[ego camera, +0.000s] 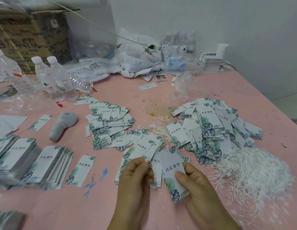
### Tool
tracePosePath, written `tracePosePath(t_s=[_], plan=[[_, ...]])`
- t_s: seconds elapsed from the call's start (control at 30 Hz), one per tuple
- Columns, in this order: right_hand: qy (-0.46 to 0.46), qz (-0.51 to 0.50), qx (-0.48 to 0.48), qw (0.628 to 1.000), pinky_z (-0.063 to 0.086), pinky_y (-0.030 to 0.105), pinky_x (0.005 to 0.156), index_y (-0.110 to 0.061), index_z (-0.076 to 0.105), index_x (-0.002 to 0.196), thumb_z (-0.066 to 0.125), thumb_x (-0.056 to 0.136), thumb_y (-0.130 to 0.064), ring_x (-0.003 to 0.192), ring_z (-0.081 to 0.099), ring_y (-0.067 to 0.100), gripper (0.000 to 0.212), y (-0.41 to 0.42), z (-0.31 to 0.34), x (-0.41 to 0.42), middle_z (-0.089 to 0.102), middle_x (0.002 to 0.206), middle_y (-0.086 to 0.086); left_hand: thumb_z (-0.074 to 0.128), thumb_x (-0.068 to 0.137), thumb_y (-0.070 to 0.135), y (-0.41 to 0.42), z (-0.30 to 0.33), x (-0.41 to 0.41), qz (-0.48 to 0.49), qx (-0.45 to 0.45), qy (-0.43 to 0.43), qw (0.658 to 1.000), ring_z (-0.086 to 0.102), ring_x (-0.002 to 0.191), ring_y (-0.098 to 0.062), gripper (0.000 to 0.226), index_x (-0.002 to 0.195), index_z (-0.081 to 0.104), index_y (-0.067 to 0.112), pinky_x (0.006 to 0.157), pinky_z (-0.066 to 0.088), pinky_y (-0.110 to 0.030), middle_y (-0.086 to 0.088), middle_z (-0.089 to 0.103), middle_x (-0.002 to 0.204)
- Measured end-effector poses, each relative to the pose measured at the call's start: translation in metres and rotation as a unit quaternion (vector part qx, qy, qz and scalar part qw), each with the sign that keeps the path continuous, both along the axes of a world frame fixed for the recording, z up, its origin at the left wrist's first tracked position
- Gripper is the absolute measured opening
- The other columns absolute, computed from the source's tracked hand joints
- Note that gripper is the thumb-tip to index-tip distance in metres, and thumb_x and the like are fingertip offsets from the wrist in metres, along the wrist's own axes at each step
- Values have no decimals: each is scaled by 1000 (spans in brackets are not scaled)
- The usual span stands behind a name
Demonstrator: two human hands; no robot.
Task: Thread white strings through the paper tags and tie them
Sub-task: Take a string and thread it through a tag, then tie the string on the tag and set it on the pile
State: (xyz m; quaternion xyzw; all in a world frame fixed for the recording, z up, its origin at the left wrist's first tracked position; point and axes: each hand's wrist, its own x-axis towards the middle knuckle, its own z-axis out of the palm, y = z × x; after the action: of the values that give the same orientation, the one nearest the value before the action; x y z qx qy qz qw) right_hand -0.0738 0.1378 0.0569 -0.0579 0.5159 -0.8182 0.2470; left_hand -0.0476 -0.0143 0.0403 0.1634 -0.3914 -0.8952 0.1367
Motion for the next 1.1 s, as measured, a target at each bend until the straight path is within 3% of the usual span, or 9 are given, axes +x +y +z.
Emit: tracePosePath(t_s=[0.1,0.27,0.43,0.53,0.7,0.83,0.9,1.0,1.1], plan=[[-21,-42,-36,998,57,41,77,-10,72,108,79,74,-20,91,70,33,36,-4,0,1,69,109,28,77,68,32,11,-3,6,-25,-218,1,976,52,58,-18,22,77,73,13,56,43,-28,-11,63,65],[-65,-40,-65,995,58,38,70,-4,74,104,58,80,-6,79,69,31,29,-7,1,4,70,100,29,73,74,37,21,4,11,-11,-328,45,944,56,56,-15,19,79,76,18,54,45,-26,-6,63,73],[-86,-75,-69,991,60,33,66,0,74,102,59,76,0,82,72,31,30,-4,0,2,69,105,31,70,81,22,22,-1,11,71,-530,62,843,49,56,0,13,86,72,34,55,36,-8,14,57,84],[-80,-106,-49,990,59,33,60,-2,73,102,61,75,0,80,72,32,30,1,2,1,70,103,29,62,85,33,24,-3,12,71,-585,75,804,53,63,-1,12,94,69,35,56,37,-7,18,55,88],[2,-186,104,977,56,34,58,-23,73,97,63,83,-10,74,73,24,22,24,26,-14,75,95,11,58,85,30,25,-4,11,77,-580,66,808,54,62,0,17,93,73,32,56,37,-5,19,55,90],[98,-252,225,936,55,31,52,-37,71,86,59,93,-12,57,66,8,28,47,65,-68,75,84,-9,64,83,15,24,-3,10,90,-573,35,814,55,61,-2,19,85,73,32,57,36,-4,18,56,91],[125,-273,265,916,49,37,57,-31,67,87,55,94,-10,57,63,13,25,53,81,-104,75,85,1,64,82,12,24,-2,11,87,-575,26,813,55,61,-3,20,83,74,29,57,36,-5,17,56,91],[167,-234,503,815,46,39,77,-13,58,119,46,98,-13,91,58,28,24,62,84,-146,58,127,23,68,85,4,24,-3,11,85,-577,15,812,55,61,-5,25,82,75,28,56,37,-8,15,56,91],[218,-264,580,739,35,46,108,-12,32,147,44,100,-14,133,39,30,48,64,74,-136,29,153,10,65,82,8,23,1,10,105,-573,17,813,52,56,-3,23,78,74,29,54,35,-8,15,56,90]])
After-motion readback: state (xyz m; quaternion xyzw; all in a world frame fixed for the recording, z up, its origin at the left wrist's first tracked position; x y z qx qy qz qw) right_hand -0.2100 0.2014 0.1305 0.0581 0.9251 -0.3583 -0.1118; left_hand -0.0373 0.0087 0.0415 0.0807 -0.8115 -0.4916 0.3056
